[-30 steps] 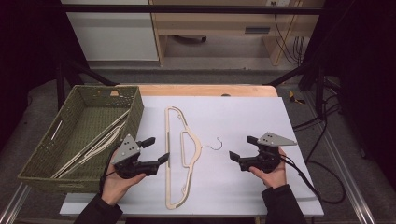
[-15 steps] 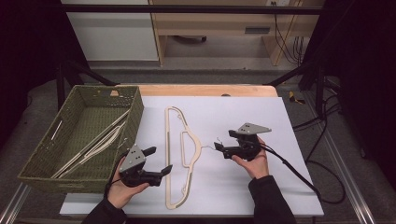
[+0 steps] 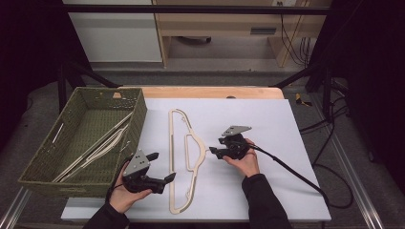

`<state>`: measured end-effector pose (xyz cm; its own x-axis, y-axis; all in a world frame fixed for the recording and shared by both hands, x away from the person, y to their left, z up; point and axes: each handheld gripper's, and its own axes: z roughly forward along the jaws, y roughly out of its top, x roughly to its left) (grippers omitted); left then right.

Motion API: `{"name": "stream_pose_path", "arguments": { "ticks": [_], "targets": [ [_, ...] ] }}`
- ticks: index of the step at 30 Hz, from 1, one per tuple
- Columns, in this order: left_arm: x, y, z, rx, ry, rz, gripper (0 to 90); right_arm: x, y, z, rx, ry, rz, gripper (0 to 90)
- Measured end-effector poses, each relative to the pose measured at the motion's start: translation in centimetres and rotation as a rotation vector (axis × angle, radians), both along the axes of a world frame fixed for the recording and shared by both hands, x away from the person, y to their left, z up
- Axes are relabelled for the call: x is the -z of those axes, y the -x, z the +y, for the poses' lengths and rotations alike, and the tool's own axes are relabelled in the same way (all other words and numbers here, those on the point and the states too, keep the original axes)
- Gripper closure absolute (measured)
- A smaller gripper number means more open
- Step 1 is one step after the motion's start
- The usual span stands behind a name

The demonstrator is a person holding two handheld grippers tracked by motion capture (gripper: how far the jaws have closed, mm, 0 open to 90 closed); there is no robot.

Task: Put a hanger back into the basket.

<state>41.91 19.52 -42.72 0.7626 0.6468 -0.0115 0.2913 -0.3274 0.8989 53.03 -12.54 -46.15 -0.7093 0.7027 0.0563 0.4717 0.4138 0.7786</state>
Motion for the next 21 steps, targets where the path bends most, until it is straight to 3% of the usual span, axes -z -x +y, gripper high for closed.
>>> {"name": "stream_pose_path", "arguments": {
  "ticks": [11, 17, 21],
  "targets": [
    [0.1, 0.1, 0.0, -0.005, -0.001, 0.012, 7.7, 1.7, -0.7, 0.3, -0.024, 0.1, 0.037, 71.8],
    [0.1, 0.1, 0.0, -0.012, -0.003, 0.02, 8.2, 1.6, -0.6, 0.3, -0.026, 0.113, 0.05, 88.4],
    [0.2, 0.0, 0.1, -0.018, 0.003, 0.025, 8.8, 1.6, -0.5, 0.3, -0.026, 0.121, 0.038, 89.1]
  ]
}}
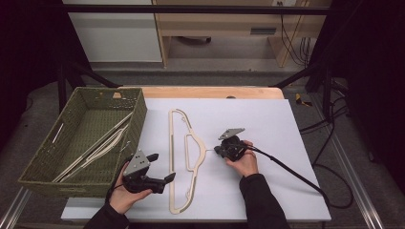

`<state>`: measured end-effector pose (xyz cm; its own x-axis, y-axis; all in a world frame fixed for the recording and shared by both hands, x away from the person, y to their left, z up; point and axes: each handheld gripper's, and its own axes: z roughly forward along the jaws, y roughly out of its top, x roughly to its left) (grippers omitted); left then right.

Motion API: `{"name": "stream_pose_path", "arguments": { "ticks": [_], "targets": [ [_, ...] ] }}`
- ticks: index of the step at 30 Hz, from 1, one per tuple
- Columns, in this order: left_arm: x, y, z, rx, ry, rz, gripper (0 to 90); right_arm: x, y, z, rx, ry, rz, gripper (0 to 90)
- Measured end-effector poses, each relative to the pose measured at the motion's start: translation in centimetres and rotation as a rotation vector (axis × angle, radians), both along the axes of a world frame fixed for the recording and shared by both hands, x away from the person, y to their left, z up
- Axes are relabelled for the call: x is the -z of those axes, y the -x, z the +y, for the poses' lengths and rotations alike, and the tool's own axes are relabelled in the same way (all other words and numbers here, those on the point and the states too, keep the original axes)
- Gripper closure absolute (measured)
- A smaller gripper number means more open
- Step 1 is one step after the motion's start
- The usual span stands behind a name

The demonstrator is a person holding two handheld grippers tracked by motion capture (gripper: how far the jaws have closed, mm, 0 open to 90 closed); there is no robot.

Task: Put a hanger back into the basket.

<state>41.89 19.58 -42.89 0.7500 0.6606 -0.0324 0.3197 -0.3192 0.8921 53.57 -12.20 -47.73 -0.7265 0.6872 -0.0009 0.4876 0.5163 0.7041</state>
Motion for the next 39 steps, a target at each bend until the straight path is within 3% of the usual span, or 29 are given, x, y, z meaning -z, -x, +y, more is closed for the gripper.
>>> {"name": "stream_pose_path", "arguments": {
  "ticks": [6, 12, 16, 21, 24, 27, 34, 39],
  "targets": [
    [0.0, 0.0, 0.0, -0.005, -0.004, 0.0, 9.3, -0.3, 0.7, -0.1, -0.005, -0.007, 0.017, 89.3],
    [0.1, 0.1, -0.3, 0.001, -0.015, 0.002, 9.6, -0.7, 2.8, -0.5, 0.004, -0.049, 0.057, 89.3],
    [0.3, 0.2, -0.7, 0.007, -0.025, 0.014, 9.7, -0.1, 4.0, -0.5, 0.007, -0.035, 0.064, 89.2],
    [0.3, 0.2, -1.0, 0.015, -0.032, 0.019, 9.8, 0.2, 4.3, -0.8, -0.003, -0.055, 0.036, 87.8],
    [0.4, 0.1, -1.4, 0.018, -0.035, 0.026, 10.0, 0.3, 4.5, -0.7, -0.02, -0.037, 0.007, 86.6],
    [0.3, -0.2, -2.3, 0.03, -0.051, 0.036, 10.3, 0.4, 4.5, -0.7, -0.026, -0.032, 0.002, 88.7],
    [0.2, -1.4, -6.1, 0.076, -0.118, 0.064, 12.9, 0.2, 4.1, -0.9, -0.011, -0.063, 0.061, 89.5],
    [0.9, -2.5, -8.3, 0.08, -0.189, 0.092, 17.6, -0.6, 4.2, -1.2, -0.03, -0.076, 0.035, 89.5]
  ]
}}
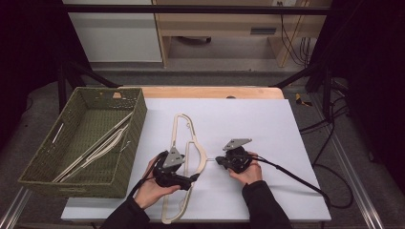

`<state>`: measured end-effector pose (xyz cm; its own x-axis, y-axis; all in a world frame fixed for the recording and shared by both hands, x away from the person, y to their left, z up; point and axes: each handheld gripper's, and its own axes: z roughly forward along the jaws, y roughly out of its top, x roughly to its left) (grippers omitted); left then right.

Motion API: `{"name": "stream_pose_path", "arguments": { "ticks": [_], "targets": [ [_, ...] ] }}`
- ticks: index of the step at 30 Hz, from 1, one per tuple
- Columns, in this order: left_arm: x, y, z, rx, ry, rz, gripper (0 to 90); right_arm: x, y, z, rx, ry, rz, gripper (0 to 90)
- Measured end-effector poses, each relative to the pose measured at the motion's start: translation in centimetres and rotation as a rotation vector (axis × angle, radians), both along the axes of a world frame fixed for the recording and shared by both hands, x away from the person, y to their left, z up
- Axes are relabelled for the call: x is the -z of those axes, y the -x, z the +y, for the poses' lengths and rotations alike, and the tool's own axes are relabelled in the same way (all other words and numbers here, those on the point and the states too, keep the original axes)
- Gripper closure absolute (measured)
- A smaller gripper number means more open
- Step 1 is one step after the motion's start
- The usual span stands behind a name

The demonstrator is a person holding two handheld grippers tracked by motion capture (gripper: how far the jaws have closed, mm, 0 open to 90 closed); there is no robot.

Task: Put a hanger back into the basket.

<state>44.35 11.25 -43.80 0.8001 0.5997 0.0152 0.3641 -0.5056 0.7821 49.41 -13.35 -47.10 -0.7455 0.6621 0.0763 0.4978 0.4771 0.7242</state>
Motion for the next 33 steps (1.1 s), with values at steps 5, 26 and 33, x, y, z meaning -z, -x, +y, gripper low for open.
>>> {"name": "stream_pose_path", "arguments": {
  "ticks": [5, 26, 33],
  "targets": [
    [1.3, -1.0, -1.5, -0.014, -0.066, 0.032, 27.0, -1.3, 0.3, -0.2, -0.013, -0.006, -0.015, 89.6],
    [2.7, -1.6, -4.0, -0.068, -0.176, 0.031, 61.1, -4.3, 1.1, 0.4, -0.03, -0.015, -0.07, 89.6],
    [2.3, -1.1, -4.3, -0.094, -0.203, 0.029, 71.3, -4.8, 1.4, 0.4, -0.035, -0.024, -0.084, 89.5]
  ]
}}
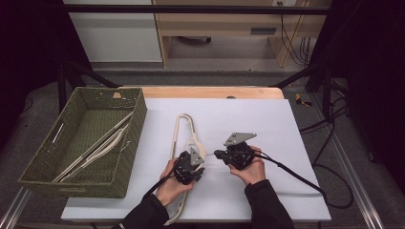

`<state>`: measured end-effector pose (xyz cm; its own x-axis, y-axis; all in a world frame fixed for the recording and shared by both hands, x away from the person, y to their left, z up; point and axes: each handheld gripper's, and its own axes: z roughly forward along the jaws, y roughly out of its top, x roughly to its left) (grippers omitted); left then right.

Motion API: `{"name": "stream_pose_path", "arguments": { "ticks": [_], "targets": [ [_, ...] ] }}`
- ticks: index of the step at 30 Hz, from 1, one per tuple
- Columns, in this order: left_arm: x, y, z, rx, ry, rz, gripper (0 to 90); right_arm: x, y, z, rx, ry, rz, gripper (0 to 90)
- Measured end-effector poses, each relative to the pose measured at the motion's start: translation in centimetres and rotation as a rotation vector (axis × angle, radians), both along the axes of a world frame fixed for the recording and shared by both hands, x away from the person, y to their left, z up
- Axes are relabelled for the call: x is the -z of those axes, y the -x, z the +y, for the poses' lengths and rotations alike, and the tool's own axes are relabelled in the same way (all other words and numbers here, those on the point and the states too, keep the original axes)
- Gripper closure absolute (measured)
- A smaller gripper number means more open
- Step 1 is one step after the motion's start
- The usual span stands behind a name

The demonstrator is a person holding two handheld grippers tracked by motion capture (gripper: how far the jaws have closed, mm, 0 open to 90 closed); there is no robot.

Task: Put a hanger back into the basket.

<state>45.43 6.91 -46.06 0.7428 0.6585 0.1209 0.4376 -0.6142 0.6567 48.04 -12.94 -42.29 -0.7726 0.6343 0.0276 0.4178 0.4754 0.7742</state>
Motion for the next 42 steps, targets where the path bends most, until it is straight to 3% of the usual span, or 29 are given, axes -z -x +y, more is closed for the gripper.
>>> {"name": "stream_pose_path", "arguments": {
  "ticks": [7, 13, 17, 20, 22, 26, 36, 42],
  "targets": [
    [-0.7, 0.5, 0.4, -0.05, 0.028, -0.007, 73.5, -0.8, 0.7, 0.0, -0.03, -0.033, -0.046, 87.6],
    [-1.7, 0.8, 1.4, -0.079, 0.045, -0.015, 74.5, -3.3, 1.6, -1.5, -0.031, -0.187, -0.08, 66.2],
    [-2.7, 1.0, 2.5, -0.109, 0.071, -0.028, 75.4, -5.2, 2.6, -3.3, 0.013, -0.261, -0.132, 42.1],
    [-3.5, 1.1, 3.6, -0.137, 0.094, -0.035, 76.1, -5.8, 3.1, -4.6, 0.055, -0.275, -0.159, 31.9],
    [-3.9, 1.1, 4.3, -0.155, 0.104, -0.041, 76.8, -5.6, 3.3, -5.4, 0.074, -0.279, -0.183, 24.0],
    [-4.6, 1.0, 5.9, -0.196, 0.12, -0.045, 78.1, -4.9, 3.4, -6.3, 0.103, -0.271, -0.188, 16.4],
    [-5.5, 0.0, 8.8, -0.339, 0.146, -0.054, 82.0, -3.9, 3.8, -7.7, 0.15, -0.275, -0.185, 13.8],
    [-5.8, -0.5, 9.7, -0.386, 0.16, -0.069, 83.6, -3.6, 4.2, -8.2, 0.158, -0.269, -0.184, 12.6]
  ]
}}
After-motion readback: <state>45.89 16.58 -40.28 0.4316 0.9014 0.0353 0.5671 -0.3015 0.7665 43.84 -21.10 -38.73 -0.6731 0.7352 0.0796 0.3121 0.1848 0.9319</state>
